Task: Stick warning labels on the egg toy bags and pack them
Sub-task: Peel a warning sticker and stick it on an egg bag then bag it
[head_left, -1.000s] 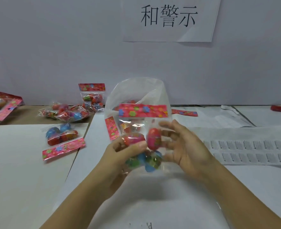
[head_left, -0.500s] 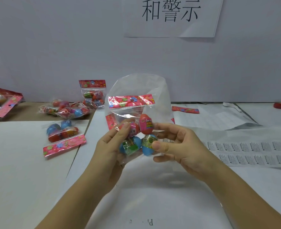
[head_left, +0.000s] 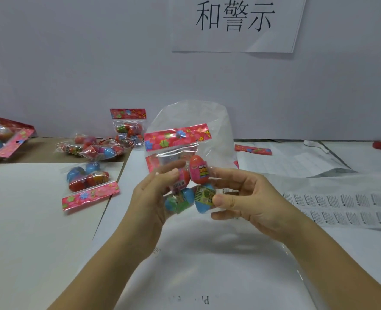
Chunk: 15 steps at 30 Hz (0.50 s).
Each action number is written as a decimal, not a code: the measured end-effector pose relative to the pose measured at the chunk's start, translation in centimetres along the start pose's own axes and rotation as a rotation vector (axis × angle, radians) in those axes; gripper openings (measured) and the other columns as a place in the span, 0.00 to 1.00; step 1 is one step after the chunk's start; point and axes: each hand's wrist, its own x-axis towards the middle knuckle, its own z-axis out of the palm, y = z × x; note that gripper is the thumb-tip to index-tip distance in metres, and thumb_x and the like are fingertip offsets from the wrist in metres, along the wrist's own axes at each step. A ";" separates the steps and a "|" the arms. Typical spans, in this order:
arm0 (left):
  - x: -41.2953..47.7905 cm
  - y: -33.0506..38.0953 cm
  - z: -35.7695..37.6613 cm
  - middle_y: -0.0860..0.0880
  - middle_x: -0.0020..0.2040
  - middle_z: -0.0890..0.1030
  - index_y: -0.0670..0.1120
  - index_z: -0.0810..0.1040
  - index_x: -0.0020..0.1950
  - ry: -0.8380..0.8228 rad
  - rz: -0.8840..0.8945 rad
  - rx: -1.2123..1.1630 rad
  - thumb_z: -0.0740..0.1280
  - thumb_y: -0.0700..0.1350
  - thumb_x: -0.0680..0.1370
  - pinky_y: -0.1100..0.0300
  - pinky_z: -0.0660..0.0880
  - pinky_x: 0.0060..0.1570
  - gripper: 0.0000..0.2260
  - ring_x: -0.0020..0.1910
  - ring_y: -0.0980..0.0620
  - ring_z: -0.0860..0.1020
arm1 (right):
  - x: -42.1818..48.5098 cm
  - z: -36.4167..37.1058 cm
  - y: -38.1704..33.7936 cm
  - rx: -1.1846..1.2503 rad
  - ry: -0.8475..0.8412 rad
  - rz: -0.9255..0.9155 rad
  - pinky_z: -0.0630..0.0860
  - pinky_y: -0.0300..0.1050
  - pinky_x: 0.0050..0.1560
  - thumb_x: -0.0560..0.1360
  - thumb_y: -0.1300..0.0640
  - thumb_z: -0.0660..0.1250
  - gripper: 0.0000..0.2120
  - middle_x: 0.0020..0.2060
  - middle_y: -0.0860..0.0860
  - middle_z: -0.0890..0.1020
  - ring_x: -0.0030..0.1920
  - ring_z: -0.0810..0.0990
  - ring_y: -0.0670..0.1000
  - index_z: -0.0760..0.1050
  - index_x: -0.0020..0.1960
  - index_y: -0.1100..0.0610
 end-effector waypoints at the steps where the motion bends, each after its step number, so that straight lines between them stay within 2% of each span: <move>1: -0.1 0.0 0.0 0.46 0.48 0.85 0.50 0.82 0.52 0.004 0.034 0.037 0.74 0.50 0.64 0.56 0.82 0.44 0.17 0.47 0.48 0.84 | -0.1 0.0 0.0 -0.030 -0.025 0.008 0.81 0.44 0.40 0.65 0.61 0.75 0.20 0.51 0.49 0.85 0.49 0.85 0.54 0.83 0.55 0.44; 3: -0.2 0.2 0.0 0.49 0.47 0.86 0.49 0.80 0.55 0.031 0.071 0.047 0.74 0.51 0.64 0.56 0.81 0.46 0.20 0.47 0.50 0.85 | -0.3 0.0 -0.1 -0.083 -0.072 0.037 0.81 0.45 0.40 0.66 0.62 0.77 0.21 0.51 0.50 0.85 0.49 0.85 0.55 0.82 0.56 0.45; 5: -0.2 0.4 -0.1 0.48 0.47 0.86 0.47 0.81 0.55 0.066 0.061 -0.027 0.72 0.49 0.66 0.54 0.82 0.47 0.17 0.46 0.48 0.85 | -0.3 0.1 0.0 -0.103 -0.094 0.058 0.81 0.45 0.40 0.66 0.64 0.76 0.21 0.51 0.50 0.85 0.47 0.85 0.55 0.83 0.55 0.44; 11: -0.4 0.9 0.1 0.48 0.42 0.86 0.45 0.81 0.53 0.126 0.002 -0.181 0.71 0.48 0.68 0.60 0.82 0.33 0.15 0.39 0.50 0.85 | -0.4 0.1 -0.3 -0.097 -0.112 0.074 0.81 0.44 0.40 0.66 0.62 0.76 0.22 0.51 0.50 0.84 0.47 0.85 0.55 0.82 0.55 0.43; 15: -0.5 1.0 0.3 0.47 0.46 0.87 0.44 0.81 0.58 0.158 -0.019 -0.218 0.71 0.49 0.68 0.60 0.82 0.34 0.19 0.43 0.48 0.86 | -0.4 -0.1 -0.5 -0.105 -0.093 0.074 0.81 0.43 0.40 0.65 0.59 0.76 0.22 0.52 0.48 0.84 0.48 0.85 0.55 0.82 0.56 0.41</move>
